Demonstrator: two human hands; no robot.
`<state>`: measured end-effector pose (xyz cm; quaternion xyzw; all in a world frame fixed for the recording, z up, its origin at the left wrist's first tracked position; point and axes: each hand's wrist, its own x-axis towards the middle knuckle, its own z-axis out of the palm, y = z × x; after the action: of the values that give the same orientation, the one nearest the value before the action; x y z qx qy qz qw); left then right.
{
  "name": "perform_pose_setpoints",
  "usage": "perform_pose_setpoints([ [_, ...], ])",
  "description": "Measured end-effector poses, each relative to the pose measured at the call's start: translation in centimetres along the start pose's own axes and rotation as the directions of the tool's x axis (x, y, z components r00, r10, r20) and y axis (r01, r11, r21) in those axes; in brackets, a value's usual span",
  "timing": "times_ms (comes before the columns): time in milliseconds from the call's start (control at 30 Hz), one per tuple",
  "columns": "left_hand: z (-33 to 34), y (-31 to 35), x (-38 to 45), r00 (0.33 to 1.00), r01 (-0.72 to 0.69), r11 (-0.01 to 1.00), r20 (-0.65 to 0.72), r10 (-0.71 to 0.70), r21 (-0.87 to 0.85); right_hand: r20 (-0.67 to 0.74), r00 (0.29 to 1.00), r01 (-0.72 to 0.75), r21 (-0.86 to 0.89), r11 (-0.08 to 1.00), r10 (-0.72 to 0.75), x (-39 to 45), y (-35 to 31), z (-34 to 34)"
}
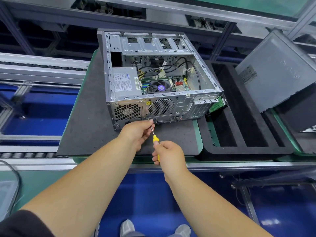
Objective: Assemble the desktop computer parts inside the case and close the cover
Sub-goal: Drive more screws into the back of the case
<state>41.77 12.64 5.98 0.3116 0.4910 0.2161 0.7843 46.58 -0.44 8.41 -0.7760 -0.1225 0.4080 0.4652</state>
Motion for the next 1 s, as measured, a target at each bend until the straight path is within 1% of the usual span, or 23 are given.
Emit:
perform_pose_setpoints([
  [67, 0.0, 0.1, 0.2, 1.0, -0.001, 1.0, -0.011, 0.002, 0.027, 0.031, 0.99, -0.143, 0.075, 0.987, 0.141, 0.1, -0.5, 0.5],
  [133, 0.0, 0.2, 0.3, 1.0, -0.004, 0.999, -0.016, 0.004, 0.054, 0.181, 0.94, -0.332, 0.28, 0.901, 0.29, 0.2, -0.8, 0.6],
  [200, 0.1, 0.3, 0.4, 1.0, 0.002, 0.998, -0.024, -0.001, 0.066, 0.363, 0.872, -0.48, 0.497, 0.723, 0.33, 0.2, -0.9, 0.4],
  [233, 0.1, 0.3, 0.5, 0.999, 0.009, 0.998, -0.033, -0.006, 0.067, 0.397, 0.854, -0.512, 0.529, 0.676, 0.336, 0.2, -0.9, 0.3],
  [267, 0.1, 0.3, 0.5, 0.999, 0.015, 0.998, -0.041, -0.012, 0.068, 0.4, 0.854, -0.512, 0.528, 0.677, 0.334, 0.2, -0.8, 0.3],
  [300, 0.1, 0.3, 0.5, 0.999, 0.019, 0.998, -0.046, -0.016, 0.068, 0.379, 0.866, -0.488, 0.504, 0.713, 0.326, 0.2, -0.8, 0.4],
  [367, 0.1, 0.3, 0.6, 0.999, 0.025, 0.998, -0.049, -0.022, 0.066, 0.252, 0.928, -0.354, 0.36, 0.863, 0.275, 0.0, -0.5, 0.7],
  [400, 0.1, 0.3, 0.6, 0.999, 0.025, 0.997, -0.046, -0.022, 0.067, 0.151, 0.969, -0.225, 0.201, 0.954, 0.196, -0.3, -0.4, 0.7],
  [433, 0.1, 0.3, 0.6, 0.999, 0.024, 0.997, -0.04, -0.021, 0.072, 0.053, 0.996, -0.072, -0.013, 0.997, 0.072, -0.3, -0.1, 0.7],
  [467, 0.1, 0.3, 0.5, 0.999, 0.023, 0.997, -0.034, -0.02, 0.075, -0.015, 0.998, 0.062, -0.208, 0.976, -0.067, -0.4, 0.4, 0.6],
  [500, 0.1, 0.2, 0.5, 1.0, 0.02, 0.997, -0.023, -0.019, 0.073, -0.056, 0.983, 0.149, -0.321, 0.935, -0.175, -0.3, 0.7, 0.6],
  [533, 0.1, 0.2, 0.4, 1.0, 0.019, 0.998, -0.004, -0.019, 0.061, -0.085, 0.971, 0.183, -0.341, 0.922, -0.224, -0.2, 1.0, 0.6],
  [600, 0.1, 0.2, 0.0, 0.998, 0.024, 0.999, 0.053, -0.025, 0.032, -0.1, 0.979, 0.154, -0.227, 0.962, -0.18, 0.0, 0.9, 0.9],
  [667, -0.1, 0.3, -0.3, 0.993, 0.032, 0.999, 0.112, -0.035, 0.032, -0.052, 0.998, -0.014, 0.107, 0.994, 0.02, -0.1, 0.5, 1.5],
  [700, -0.2, 0.3, -0.3, 0.99, 0.033, 0.999, 0.134, -0.037, 0.033, 0.048, 0.99, -0.142, 0.321, 0.936, 0.134, -0.2, 0.4, 1.6],
  [733, -0.4, 0.3, -0.4, 0.989, 0.032, 0.999, 0.145, -0.036, 0.03, 0.191, 0.96, -0.275, 0.499, 0.822, 0.205, -0.3, 0.3, 1.7],
  [767, -0.5, 0.3, -0.4, 0.989, 0.029, 0.999, 0.145, -0.033, 0.027, 0.317, 0.922, -0.379, 0.613, 0.693, 0.224, -0.4, 0.3, 1.6],
  [800, -0.5, 0.3, -0.3, 0.99, 0.026, 0.999, 0.135, -0.029, 0.029, 0.393, 0.895, -0.436, 0.661, 0.611, 0.213, -0.5, 0.3, 1.5],
  [833, -0.5, 0.3, -0.3, 0.992, 0.023, 0.999, 0.12, -0.027, 0.035, 0.421, 0.885, -0.451, 0.665, 0.596, 0.2, -0.6, 0.3, 1.4],
  [867, -0.5, 0.4, -0.2, 0.994, 0.023, 0.999, 0.104, -0.028, 0.041, 0.417, 0.887, -0.441, 0.633, 0.636, 0.2, -0.6, 0.3, 1.3],
  [900, -0.5, 0.4, -0.1, 0.995, 0.025, 0.999, 0.091, -0.029, 0.045, 0.379, 0.898, -0.413, 0.555, 0.722, 0.222, -0.5, 0.2, 1.3],
  [967, -0.4, 0.4, 0.2, 0.997, 0.022, 0.998, 0.077, -0.026, 0.051, 0.198, 0.952, -0.278, 0.232, 0.932, 0.235, -0.6, -0.2, 1.2],
  [1000, -0.4, 0.3, 0.3, 0.997, 0.018, 0.999, 0.076, -0.022, 0.05, 0.088, 0.983, -0.166, 0.021, 0.986, 0.163, -0.7, -0.3, 1.0],
])
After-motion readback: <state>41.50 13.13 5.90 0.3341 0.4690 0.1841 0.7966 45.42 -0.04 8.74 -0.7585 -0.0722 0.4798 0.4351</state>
